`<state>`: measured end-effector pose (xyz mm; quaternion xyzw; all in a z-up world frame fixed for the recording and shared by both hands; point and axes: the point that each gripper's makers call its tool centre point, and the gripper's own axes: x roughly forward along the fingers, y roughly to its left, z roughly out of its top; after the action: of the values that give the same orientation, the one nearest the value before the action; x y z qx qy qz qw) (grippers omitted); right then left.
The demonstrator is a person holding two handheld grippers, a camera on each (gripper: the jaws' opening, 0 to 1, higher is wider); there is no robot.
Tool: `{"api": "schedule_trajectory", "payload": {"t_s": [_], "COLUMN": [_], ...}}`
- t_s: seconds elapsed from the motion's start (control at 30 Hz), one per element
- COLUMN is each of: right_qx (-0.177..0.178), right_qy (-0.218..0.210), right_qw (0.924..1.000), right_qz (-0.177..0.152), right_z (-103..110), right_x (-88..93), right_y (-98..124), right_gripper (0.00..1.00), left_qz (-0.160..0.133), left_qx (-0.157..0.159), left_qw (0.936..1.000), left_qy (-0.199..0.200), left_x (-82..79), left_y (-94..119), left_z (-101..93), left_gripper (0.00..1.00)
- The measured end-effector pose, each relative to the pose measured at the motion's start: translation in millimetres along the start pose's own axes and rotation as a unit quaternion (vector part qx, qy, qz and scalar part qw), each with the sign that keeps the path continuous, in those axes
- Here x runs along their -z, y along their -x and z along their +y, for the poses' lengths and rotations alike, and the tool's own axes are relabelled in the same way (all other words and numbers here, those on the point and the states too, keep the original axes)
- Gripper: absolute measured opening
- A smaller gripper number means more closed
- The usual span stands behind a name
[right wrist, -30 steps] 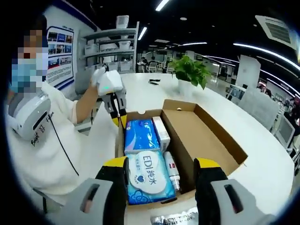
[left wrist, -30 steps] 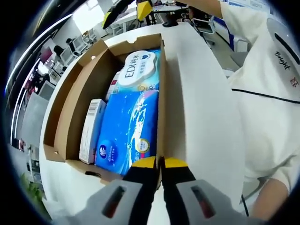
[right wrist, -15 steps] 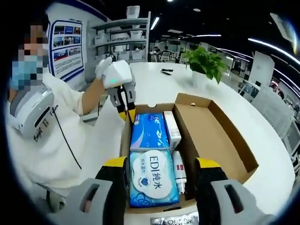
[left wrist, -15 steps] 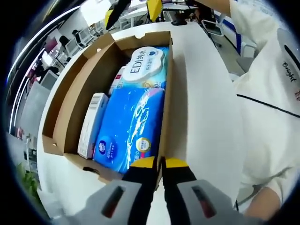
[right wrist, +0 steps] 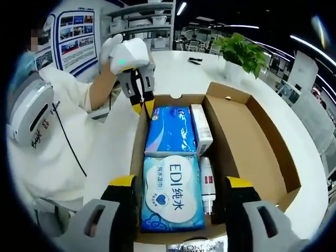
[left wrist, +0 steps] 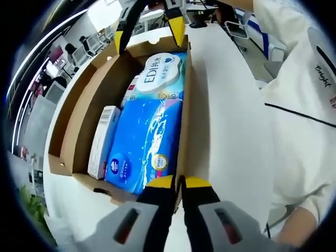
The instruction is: Operate the shoe box by opening the lid, removing the specified soft item, and placing it in the target area until the item is outside and the box remains undamaged.
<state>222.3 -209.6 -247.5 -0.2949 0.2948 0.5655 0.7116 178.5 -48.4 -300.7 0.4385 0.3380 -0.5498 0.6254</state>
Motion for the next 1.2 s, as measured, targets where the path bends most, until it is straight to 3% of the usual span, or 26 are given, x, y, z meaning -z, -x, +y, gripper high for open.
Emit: {"api": "schedule_trajectory", "payload": {"t_s": [0.1,0.2,0.4,0.8,0.87,0.93,1.2], "right_qx": [-0.017,-0.031,-0.038,-0.046,-0.054,-0.04,-0.055], "right_qy": [-0.012,0.015,0.011,0.008,0.031,0.046,0.046], "right_qw": [0.9997,0.9981,0.9975,0.9932,0.9891,0.9844,0.9786], "right_qz": [0.014,0.052,0.059,0.106,0.134,0.165,0.193], "right_z": [1,7,11,15,19,16,25], "right_x": [5.1,16.3,16.8,22.4,26.8,32.9,35.5], "right_y": [-5,-11,-20,-32,-37,-43,-53], "right_gripper": [0.67,0.68,0.69,0.65,0.61,0.62,0.6], "left_qz": [-0.002,-0.004,-0.004,0.002,0.004,0.004,0.002], "left_qx": [-0.001,0.0,0.001,0.004,0.004,0.003,0.002], "left_qw": [1.0,1.0,1.0,1.0,0.9999,0.9999,1.0], "left_qy": [0.0,0.001,-0.002,0.006,0.011,0.011,0.008], "left_x": [-0.1,-0.2,-0.3,0.5,0.7,0.8,0.3], "left_y": [0,0,0,-3,-3,-3,-2], "left_z": [0.1,0.1,0.0,0.2,0.3,0.4,0.2], "left_gripper": [0.04,0.05,0.05,0.05,0.05,0.05,0.05]}}
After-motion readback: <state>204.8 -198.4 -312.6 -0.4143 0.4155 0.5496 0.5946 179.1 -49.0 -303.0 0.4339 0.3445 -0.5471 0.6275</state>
